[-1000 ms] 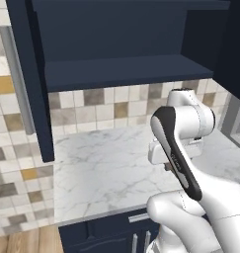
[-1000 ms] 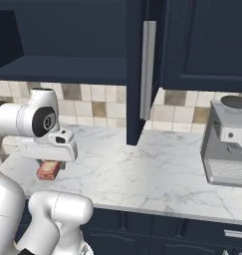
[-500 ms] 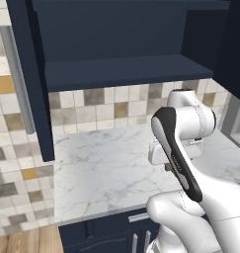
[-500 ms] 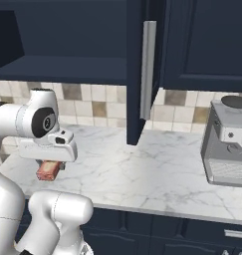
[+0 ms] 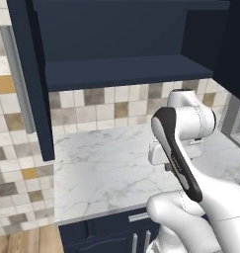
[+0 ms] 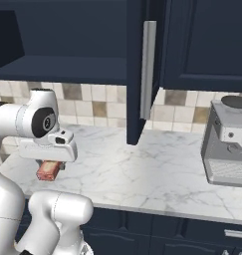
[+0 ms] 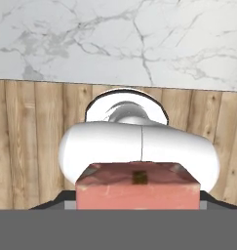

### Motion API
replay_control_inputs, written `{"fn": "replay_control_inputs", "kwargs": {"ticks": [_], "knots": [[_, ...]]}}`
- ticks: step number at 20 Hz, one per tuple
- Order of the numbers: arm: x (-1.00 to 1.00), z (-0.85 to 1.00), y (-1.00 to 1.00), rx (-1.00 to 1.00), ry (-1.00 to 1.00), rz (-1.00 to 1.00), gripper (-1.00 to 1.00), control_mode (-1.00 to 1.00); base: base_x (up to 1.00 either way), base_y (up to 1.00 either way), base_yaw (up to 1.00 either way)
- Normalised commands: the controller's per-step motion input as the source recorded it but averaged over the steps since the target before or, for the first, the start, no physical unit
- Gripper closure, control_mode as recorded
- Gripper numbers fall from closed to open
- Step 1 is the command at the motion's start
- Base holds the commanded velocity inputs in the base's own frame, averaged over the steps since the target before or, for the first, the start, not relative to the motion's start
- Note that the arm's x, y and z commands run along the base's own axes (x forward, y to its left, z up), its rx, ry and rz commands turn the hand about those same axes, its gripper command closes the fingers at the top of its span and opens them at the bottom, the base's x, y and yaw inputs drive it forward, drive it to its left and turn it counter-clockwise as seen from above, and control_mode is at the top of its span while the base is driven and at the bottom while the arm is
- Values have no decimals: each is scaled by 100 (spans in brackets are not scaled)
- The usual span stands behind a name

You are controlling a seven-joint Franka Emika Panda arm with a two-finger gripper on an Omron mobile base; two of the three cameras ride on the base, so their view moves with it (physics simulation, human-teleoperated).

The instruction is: Pick up the bar soap and sponge from the sink, and place them back in the cabinet, and close the cabinet doors.

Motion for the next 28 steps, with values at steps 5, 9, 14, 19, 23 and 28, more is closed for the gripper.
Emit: {"fn": "replay_control_inputs", "kwargs": {"ticks": [5, 9, 14, 19, 23, 28], "knots": [[0, 0, -5, 0, -1, 2, 100, -100, 0, 0, 0], [0, 10, 0, 0, -16, 1, 100, -100, 0, 0, 0], [0, 41, 0, 0, -20, 0, 100, -100, 0, 0, 0], [0, 66, 0, -1, -16, 0, 100, -100, 0, 0, 0], [0, 74, 0, -1, -8, 0, 100, -100, 0, 0, 0], [0, 64, 0, 0, -9, 0, 100, -100, 0, 0, 0]]}}
